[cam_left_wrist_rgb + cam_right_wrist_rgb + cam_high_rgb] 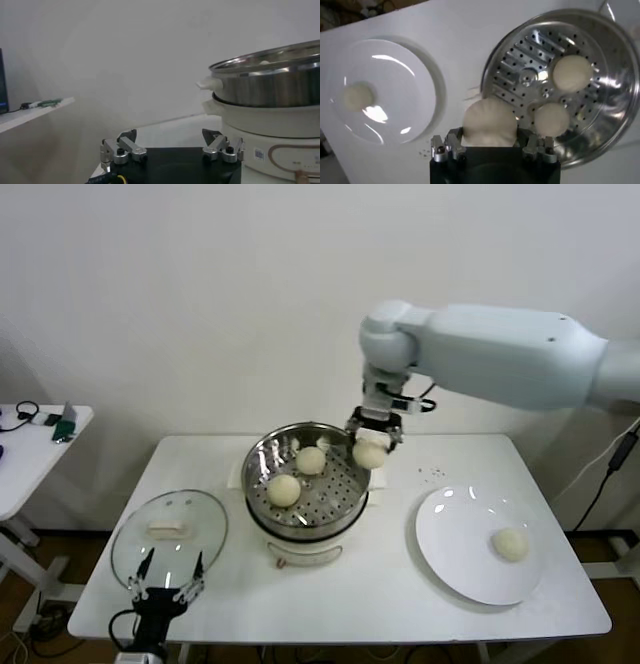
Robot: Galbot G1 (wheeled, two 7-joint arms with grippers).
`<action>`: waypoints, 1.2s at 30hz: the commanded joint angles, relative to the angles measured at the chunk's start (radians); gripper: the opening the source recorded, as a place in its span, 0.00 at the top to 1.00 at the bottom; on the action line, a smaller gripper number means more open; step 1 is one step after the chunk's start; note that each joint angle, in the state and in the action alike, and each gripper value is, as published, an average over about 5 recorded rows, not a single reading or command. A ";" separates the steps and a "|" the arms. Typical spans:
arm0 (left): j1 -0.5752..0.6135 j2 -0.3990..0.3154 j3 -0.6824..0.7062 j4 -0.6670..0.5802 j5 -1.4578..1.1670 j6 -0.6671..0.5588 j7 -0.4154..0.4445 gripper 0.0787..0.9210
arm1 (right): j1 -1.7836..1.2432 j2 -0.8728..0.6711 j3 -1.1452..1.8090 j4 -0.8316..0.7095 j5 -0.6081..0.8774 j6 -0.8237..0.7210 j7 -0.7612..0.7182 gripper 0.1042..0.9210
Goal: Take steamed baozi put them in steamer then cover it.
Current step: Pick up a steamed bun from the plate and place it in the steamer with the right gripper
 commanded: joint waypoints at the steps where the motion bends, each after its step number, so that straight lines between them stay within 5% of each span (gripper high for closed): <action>1: 0.018 -0.004 -0.001 -0.009 -0.002 -0.003 0.002 0.12 | -0.122 0.235 0.052 -0.129 -0.080 0.092 -0.017 0.27; 32: 0.028 -0.006 -0.013 0.012 -0.023 -0.017 -0.002 0.12 | -0.248 0.227 0.031 -0.088 -0.119 0.087 -0.039 0.25; 36: 0.025 -0.007 -0.012 0.011 -0.021 -0.015 -0.003 0.12 | -0.250 0.227 0.043 -0.092 -0.132 0.092 -0.035 0.19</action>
